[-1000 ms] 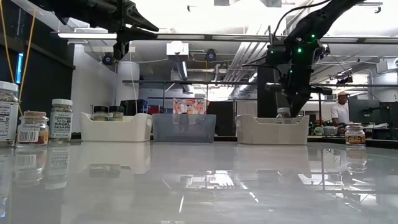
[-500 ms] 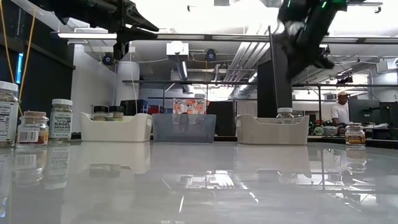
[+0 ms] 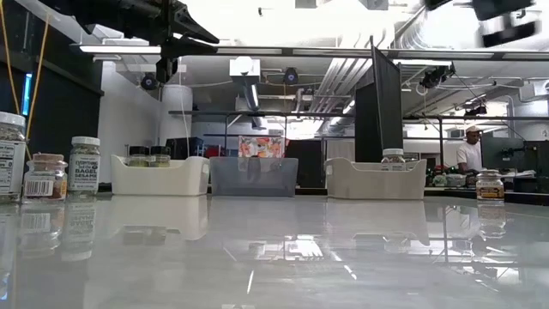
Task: Sort spices by type
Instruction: Put the bottom right white seasoning bottle into the gray bin
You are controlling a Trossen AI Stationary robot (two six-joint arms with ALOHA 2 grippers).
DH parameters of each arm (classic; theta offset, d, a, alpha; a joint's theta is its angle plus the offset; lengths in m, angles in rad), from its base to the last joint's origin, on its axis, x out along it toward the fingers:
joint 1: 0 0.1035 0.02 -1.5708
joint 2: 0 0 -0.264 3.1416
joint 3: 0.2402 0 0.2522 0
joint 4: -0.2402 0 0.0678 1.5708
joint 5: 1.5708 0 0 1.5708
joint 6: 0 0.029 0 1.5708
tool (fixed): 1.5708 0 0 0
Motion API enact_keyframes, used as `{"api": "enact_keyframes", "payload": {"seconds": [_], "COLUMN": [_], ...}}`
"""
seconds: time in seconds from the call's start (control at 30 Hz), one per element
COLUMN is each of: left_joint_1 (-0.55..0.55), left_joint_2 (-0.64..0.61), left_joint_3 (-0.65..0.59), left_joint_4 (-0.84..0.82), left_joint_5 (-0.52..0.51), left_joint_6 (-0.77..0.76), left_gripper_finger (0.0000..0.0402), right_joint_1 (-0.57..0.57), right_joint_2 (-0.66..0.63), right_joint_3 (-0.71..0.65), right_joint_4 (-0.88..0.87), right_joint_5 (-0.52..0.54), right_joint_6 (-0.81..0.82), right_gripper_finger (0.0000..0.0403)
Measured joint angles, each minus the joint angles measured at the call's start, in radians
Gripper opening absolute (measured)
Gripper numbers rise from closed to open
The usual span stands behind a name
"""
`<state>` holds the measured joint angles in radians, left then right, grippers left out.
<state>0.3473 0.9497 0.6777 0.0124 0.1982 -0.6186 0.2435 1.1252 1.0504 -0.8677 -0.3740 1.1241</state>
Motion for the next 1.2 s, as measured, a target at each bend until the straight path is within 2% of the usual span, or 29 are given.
{"api": "enact_keyframes", "payload": {"seconds": [0.23, 0.4, 0.63, 0.8, 1.2], "left_joint_1": [0.0, 0.0, 0.025, 0.046, 0.053], "left_joint_2": [0.0, 0.0, 0.0, 0.0, 0.0], "left_joint_3": [0.0, 0.0, 0.0, 0.0, 0.0], "left_joint_4": [-0.001, -0.001, -0.001, -0.001, 0.0], "left_joint_5": [0.0, 0.0, 0.001, 0.007, 0.01], "left_joint_6": [0.001, 0.002, 0.002, 0.002, 0.002], "left_gripper_finger": [0.0054, 0.0054, 0.0054, 0.0054, 0.0054], "right_joint_1": [0.199, 0.343, 0.519, 0.596, 0.621], "right_joint_2": [0.093, 0.16, 0.219, 0.286, 0.41], "right_joint_3": [0.0, 0.0, 0.0, 0.0, 0.0], "right_joint_4": [-0.212, -0.278, -0.194, -0.134, -0.073], "right_joint_5": [-0.137, -0.17, -0.177, -0.208, -0.185], "right_joint_6": [0.075, 0.105, 0.287, 0.335, 0.328], "right_gripper_finger": [0.0293, 0.0358, 0.0369, 0.0369, 0.0369]}}
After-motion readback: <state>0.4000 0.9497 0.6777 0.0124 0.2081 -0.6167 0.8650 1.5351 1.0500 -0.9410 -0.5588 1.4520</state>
